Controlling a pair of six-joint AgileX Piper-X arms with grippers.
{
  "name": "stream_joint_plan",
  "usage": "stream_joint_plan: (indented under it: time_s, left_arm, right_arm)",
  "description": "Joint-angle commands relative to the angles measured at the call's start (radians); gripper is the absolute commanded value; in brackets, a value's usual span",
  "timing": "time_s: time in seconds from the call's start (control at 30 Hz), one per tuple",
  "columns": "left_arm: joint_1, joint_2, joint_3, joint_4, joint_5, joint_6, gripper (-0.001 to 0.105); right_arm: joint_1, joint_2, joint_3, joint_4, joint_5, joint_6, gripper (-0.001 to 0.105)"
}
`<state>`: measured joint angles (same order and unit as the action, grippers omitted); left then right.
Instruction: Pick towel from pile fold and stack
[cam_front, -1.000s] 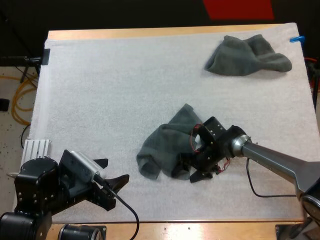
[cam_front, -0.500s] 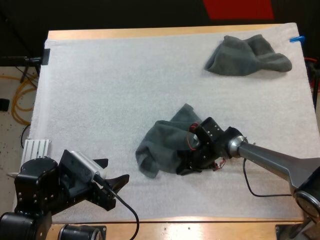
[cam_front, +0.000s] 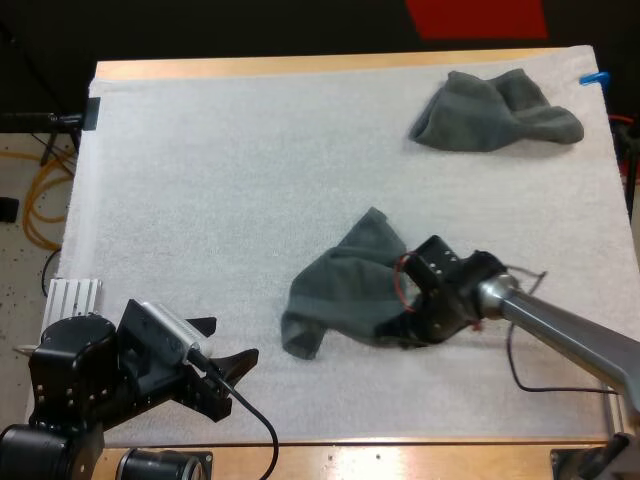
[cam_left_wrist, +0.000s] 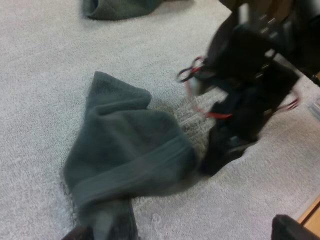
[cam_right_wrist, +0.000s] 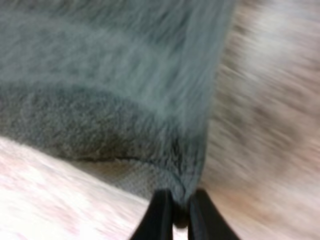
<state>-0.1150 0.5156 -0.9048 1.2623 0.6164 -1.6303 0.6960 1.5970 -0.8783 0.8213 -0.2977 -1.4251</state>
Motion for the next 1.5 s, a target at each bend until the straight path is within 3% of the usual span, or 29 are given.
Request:
stream_joint_plan:
  time_s: [0.0,0.3,0.53,0.63,0.8,1.0,1.27,1.47]
  left_arm:
    - [-0.002,0.000,-0.007,0.000,0.009,-0.004,0.067]
    - [-0.003,0.000,-0.007,-0.004,0.009,0.014,0.067]
    - [-0.085,0.014,-0.007,-0.008,0.007,0.042,0.067]
    - [-0.155,0.051,-0.007,-0.011,-0.036,0.060,0.067]
    - [-0.291,0.165,-0.005,-0.011,-0.152,0.151,0.067]
    - [-0.450,0.332,-0.005,-0.032,-0.293,0.169,0.067]
    - [-0.543,0.499,-0.005,-0.251,-0.299,0.131,0.067]
    - [-0.550,0.610,-0.005,-0.274,-0.300,0.140,0.067]
  right_arm:
    - [-0.003,-0.068,0.000,0.107,0.080,-0.073,0.000]
    - [-0.003,-0.336,0.000,0.404,0.450,-0.219,0.000]
    - [-0.003,-0.368,0.004,0.447,0.483,-0.219,0.000]
    - [-0.005,-0.368,0.024,0.451,0.487,-0.194,0.000]
    - [-0.005,-0.376,0.097,0.439,0.457,-0.074,0.000]
    - [-0.005,-0.494,0.180,0.354,0.419,0.050,0.000]
    - [-0.005,-0.610,0.285,0.317,0.434,0.127,0.000]
    - [-0.005,-0.610,0.311,0.301,0.434,0.150,0.000]
